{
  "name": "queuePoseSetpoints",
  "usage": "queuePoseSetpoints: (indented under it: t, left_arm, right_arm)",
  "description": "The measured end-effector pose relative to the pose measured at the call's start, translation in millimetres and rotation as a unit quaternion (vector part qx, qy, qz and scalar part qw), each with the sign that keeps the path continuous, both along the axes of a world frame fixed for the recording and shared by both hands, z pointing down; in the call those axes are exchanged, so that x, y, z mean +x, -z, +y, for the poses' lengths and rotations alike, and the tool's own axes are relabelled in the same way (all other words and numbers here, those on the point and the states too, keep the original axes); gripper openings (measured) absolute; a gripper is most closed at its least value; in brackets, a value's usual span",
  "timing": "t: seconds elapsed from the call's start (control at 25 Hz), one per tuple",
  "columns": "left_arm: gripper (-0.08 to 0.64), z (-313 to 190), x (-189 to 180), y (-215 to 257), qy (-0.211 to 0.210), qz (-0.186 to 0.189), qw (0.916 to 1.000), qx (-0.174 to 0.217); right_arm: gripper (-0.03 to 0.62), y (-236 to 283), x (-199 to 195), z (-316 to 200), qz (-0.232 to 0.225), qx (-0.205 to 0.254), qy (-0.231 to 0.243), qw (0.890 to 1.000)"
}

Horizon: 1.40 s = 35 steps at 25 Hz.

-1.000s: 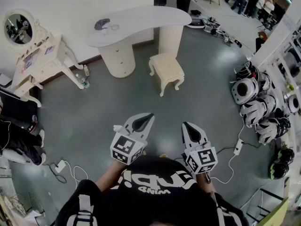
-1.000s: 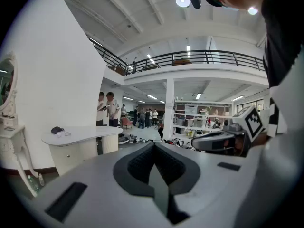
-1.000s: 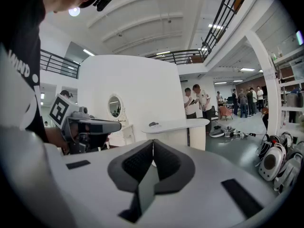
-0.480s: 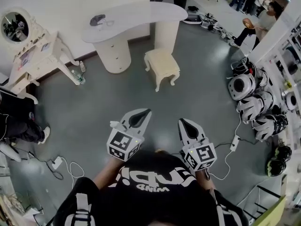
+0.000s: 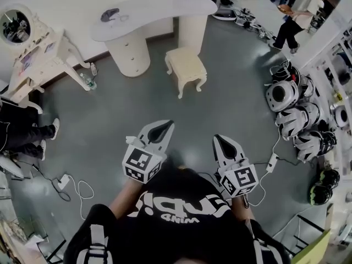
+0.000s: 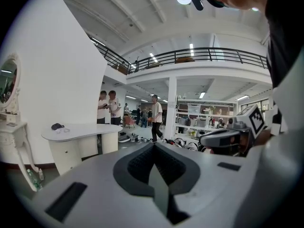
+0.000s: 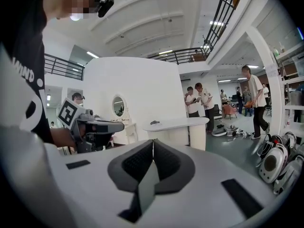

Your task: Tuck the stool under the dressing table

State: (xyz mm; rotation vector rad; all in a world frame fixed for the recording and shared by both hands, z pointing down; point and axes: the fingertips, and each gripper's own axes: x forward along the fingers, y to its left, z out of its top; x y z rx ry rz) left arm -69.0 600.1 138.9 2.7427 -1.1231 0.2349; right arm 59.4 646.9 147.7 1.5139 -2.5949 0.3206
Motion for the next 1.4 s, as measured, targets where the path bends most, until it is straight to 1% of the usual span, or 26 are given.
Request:
queuePoseSetpoints:
  t: [0.2, 0.36, 0.56, 0.84, 1.04, 1.4]
  left_arm:
    - [0.009, -10, 6, -7, 0.002, -0.002, 1.0000, -0.007]
    - [0.009, -30, 15, -8, -0.001, 0.000, 1.0000, -0.004]
    - [0.009, -61, 19, -10, -0.002, -0.002, 1.0000, 0.000]
    - [0.009, -97, 16, -10, -0.003, -0.004, 1.0000, 0.000]
    - [0.009, -123, 22, -12, -0.010, -0.006, 0.9999, -0.004]
    - [0.009, -190, 24, -9, -0.025, -0.008, 0.9996, -0.009]
  right_arm:
    - [0.023, -7, 11, -10, 0.001, -0.011, -0.004, 1.000]
    - [0.023, -15, 25, -25, 0.002, -0.014, -0.017, 1.000]
    - [0.023, -18, 32, -51, 0.004, -0.016, -0.023, 1.000]
    - [0.023, -22, 31, -85, 0.004, -0.021, -0.024, 0.999]
    - [0.023, -27, 33, -108, 0.002, -0.030, -0.023, 0.999]
    - [0.023, -27, 28, -174, 0.003, -0.037, -0.028, 0.999]
